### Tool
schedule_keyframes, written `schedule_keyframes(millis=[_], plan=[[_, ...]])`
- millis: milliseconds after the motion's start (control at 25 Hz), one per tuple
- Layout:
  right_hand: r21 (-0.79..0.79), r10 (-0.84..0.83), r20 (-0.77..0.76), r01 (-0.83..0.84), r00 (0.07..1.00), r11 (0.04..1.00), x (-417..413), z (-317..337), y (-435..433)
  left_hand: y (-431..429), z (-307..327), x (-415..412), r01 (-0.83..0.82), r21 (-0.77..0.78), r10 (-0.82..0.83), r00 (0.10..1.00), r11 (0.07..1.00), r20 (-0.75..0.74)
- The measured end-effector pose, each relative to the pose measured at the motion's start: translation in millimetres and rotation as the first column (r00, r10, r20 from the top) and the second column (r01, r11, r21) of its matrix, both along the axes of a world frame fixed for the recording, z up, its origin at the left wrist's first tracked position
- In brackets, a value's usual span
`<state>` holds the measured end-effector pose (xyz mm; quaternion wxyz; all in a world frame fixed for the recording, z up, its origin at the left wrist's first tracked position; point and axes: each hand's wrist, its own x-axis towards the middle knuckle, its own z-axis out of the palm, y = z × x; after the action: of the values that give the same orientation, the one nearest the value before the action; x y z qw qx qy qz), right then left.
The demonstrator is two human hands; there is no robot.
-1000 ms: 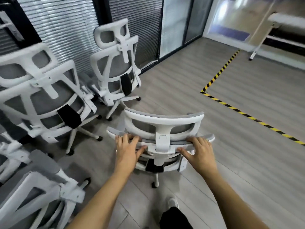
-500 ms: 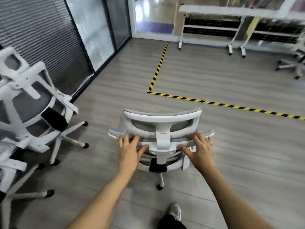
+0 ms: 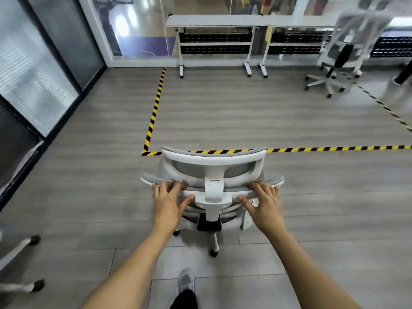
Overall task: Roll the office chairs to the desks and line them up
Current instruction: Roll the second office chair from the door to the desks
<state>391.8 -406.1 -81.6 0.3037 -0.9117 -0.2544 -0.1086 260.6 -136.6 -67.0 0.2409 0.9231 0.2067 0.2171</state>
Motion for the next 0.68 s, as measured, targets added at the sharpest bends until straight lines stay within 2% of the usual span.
schedule_keyframes(millis=[160, 480, 680], plan=[[-0.026, -0.089, -0.041, 0.088, 0.995, 0.996, 113, -4, 4, 19, -2, 139, 0.099, 0.015, -0.1, 0.995, 0.995, 0.026], [-0.047, -0.278, -0.139, 0.274, 0.95, 0.961, 345, 11, 3, 43, 14, 441, 0.321, -0.041, -0.322, 0.946, 0.946, -0.03], [-0.023, -0.354, -0.133, 0.354, 0.926, 0.935, 510, 9, -8, 36, 9, 632, 0.413, -0.033, -0.413, 0.91, 0.91, 0.005]])
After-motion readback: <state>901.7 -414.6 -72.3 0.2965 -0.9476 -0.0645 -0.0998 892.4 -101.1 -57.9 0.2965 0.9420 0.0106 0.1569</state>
